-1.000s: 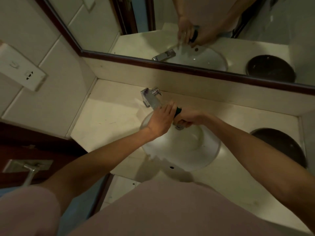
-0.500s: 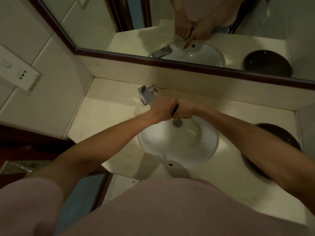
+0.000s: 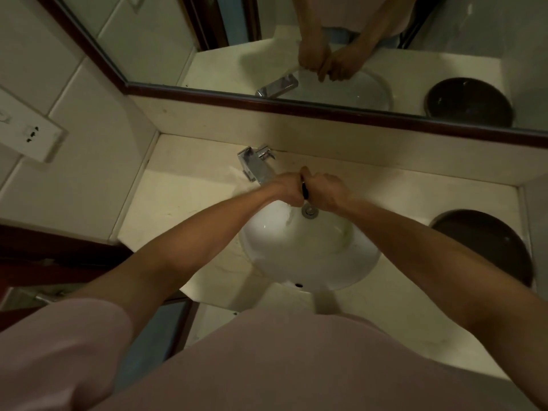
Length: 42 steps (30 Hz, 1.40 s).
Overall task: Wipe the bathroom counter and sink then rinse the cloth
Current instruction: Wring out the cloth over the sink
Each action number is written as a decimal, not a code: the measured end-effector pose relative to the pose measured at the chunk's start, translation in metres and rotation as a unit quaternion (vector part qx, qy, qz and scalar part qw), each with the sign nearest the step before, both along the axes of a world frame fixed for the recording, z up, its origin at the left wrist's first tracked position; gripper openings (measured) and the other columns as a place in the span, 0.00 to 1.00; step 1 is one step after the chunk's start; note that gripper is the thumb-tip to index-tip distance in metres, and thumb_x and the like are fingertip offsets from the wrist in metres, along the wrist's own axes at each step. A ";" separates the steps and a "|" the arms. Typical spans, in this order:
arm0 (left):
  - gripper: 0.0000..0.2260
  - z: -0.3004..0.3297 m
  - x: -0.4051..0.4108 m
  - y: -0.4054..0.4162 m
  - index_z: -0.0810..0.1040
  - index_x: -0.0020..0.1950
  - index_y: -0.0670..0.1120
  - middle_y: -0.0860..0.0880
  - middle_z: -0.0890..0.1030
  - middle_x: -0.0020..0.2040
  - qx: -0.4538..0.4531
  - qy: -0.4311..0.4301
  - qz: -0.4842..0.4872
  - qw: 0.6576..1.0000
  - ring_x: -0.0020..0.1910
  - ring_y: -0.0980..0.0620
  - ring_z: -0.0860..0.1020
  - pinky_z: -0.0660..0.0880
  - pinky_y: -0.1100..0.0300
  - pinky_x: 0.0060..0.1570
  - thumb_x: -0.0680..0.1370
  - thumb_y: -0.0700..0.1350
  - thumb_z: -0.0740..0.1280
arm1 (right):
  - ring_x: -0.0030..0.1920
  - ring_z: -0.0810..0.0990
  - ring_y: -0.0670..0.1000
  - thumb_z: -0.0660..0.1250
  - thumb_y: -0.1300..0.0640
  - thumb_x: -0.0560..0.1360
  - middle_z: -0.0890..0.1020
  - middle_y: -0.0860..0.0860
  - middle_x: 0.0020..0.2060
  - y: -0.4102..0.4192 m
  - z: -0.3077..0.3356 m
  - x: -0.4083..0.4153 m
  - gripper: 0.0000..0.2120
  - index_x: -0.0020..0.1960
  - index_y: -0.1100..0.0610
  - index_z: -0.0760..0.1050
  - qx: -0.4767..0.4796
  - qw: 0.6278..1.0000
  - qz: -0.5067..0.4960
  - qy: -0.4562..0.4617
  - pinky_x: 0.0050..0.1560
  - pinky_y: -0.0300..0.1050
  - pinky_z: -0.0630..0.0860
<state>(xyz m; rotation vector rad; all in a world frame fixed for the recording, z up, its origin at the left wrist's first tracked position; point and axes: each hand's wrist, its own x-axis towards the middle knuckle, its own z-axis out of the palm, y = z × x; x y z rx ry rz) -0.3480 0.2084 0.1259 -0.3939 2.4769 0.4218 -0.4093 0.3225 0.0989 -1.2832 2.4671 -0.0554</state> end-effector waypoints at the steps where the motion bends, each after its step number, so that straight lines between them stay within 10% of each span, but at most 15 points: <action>1: 0.05 -0.003 0.001 0.000 0.73 0.44 0.43 0.47 0.76 0.35 0.014 -0.011 0.006 1.000 0.34 0.48 0.76 0.69 0.59 0.29 0.70 0.39 0.68 | 0.48 0.83 0.63 0.63 0.56 0.80 0.83 0.61 0.54 0.000 -0.003 0.001 0.31 0.79 0.62 0.56 0.002 1.000 0.012 0.013 0.39 0.50 0.73; 18: 0.10 -0.015 0.016 0.004 0.82 0.47 0.42 0.50 0.79 0.38 0.157 -0.031 0.091 0.983 0.37 0.51 0.76 0.69 0.60 0.32 0.66 0.40 0.72 | 0.36 0.81 0.59 0.72 0.56 0.76 0.81 0.54 0.41 0.022 0.000 0.003 0.23 0.65 0.57 0.63 0.004 0.992 0.109 0.069 0.32 0.46 0.67; 24: 0.12 -0.008 0.028 0.002 0.81 0.52 0.45 0.49 0.83 0.44 0.046 0.029 0.011 0.998 0.44 0.48 0.82 0.77 0.56 0.39 0.70 0.48 0.74 | 0.41 0.84 0.62 0.73 0.58 0.71 0.84 0.58 0.44 0.024 -0.009 0.016 0.29 0.67 0.59 0.64 -0.026 0.997 0.027 0.066 0.34 0.48 0.70; 29: 0.18 -0.005 0.052 0.000 0.74 0.59 0.47 0.51 0.79 0.50 0.074 0.137 0.000 0.988 0.46 0.51 0.78 0.75 0.55 0.44 0.74 0.53 0.73 | 0.40 0.80 0.57 0.75 0.59 0.70 0.78 0.52 0.44 0.044 -0.009 0.016 0.21 0.56 0.54 0.66 -0.101 0.990 -0.088 -0.044 0.36 0.49 0.75; 34: 0.02 -0.005 0.076 0.015 0.81 0.49 0.56 0.52 0.81 0.45 0.177 0.246 0.112 0.946 0.41 0.52 0.79 0.73 0.59 0.38 0.77 0.52 0.72 | 0.44 0.77 0.54 0.78 0.58 0.68 0.78 0.52 0.47 0.078 -0.018 0.009 0.18 0.50 0.53 0.70 -0.186 0.963 -0.141 -0.136 0.37 0.44 0.68; 38: 0.16 -0.007 0.084 0.053 0.79 0.64 0.51 0.50 0.82 0.52 0.240 0.287 0.200 0.906 0.37 0.51 0.83 0.81 0.59 0.37 0.76 0.49 0.74 | 0.47 0.79 0.48 0.82 0.57 0.66 0.78 0.49 0.49 0.109 -0.008 0.019 0.27 0.59 0.53 0.71 -0.255 0.918 -0.160 -0.258 0.39 0.34 0.70; 42: 0.10 -0.008 0.082 0.084 0.83 0.57 0.47 0.52 0.83 0.47 0.262 0.313 0.250 0.878 0.34 0.56 0.81 0.77 0.64 0.35 0.76 0.43 0.74 | 0.52 0.81 0.48 0.81 0.56 0.70 0.78 0.50 0.56 0.138 -0.002 0.033 0.29 0.64 0.52 0.69 -0.264 0.867 -0.189 -0.378 0.44 0.38 0.81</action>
